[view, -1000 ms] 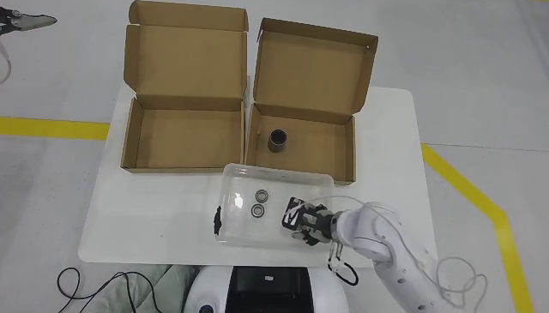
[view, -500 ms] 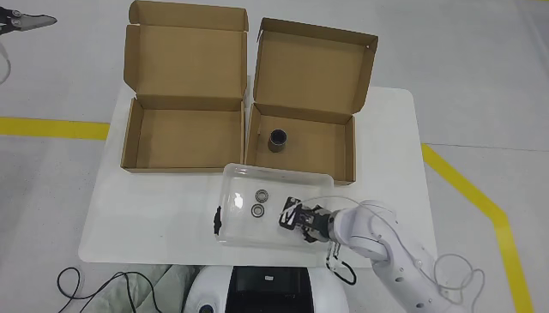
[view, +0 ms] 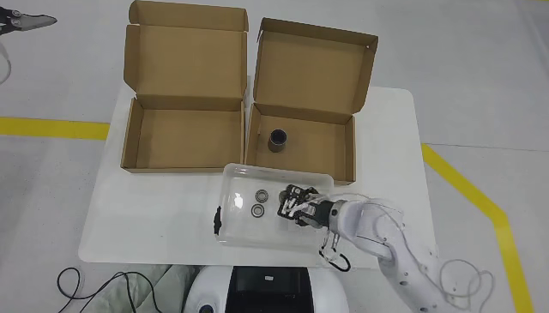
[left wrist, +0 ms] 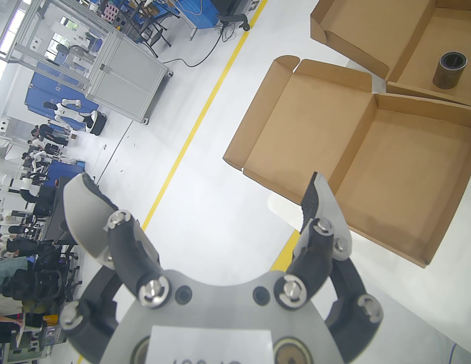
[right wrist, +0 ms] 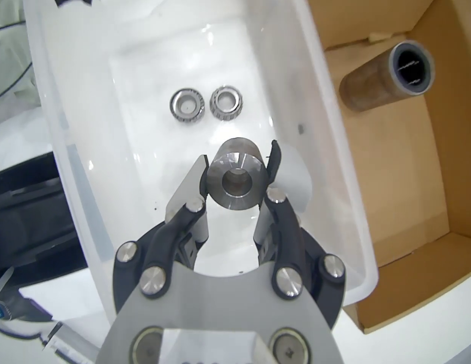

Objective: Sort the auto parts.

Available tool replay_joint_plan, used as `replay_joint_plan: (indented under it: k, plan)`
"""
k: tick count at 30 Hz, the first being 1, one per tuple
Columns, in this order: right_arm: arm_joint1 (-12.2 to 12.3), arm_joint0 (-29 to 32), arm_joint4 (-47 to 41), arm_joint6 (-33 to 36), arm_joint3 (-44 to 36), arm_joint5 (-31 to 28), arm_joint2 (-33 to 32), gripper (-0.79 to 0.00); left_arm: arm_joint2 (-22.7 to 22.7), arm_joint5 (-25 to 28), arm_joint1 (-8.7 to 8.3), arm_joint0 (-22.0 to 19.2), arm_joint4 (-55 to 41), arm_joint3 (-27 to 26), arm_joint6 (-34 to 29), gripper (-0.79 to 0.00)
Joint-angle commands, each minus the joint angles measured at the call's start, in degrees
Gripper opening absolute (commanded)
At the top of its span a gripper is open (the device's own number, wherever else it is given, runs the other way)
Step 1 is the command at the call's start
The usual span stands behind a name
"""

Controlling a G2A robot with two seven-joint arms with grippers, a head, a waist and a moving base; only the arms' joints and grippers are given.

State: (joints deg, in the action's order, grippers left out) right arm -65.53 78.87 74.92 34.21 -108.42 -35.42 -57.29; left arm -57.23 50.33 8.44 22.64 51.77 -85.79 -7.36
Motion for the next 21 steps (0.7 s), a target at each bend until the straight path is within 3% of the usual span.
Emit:
replay_joint_plan:
  k: [1,4,12,21]
  plan:
    - [0.1,0.0,1.1,-7.4,1.4,-0.7,-0.9,-0.785,0.0,0.0,0.00,0.0,0.0,0.0,0.0,0.000]
    - [0.1,-0.4,1.5,-16.5,2.9,-2.4,-0.9,-0.785,0.0,0.0,0.00,0.0,0.0,0.0,0.0,0.000]
    - [-0.6,-6.8,2.7,-21.2,5.4,-4.2,1.2,-0.785,0.0,0.0,0.00,0.0,0.0,0.0,0.0,0.000]
    - [-1.5,-13.4,-3.7,-35.6,8.7,-8.6,0.5,-0.785,0.0,0.0,0.00,0.0,0.0,0.0,0.0,0.000]
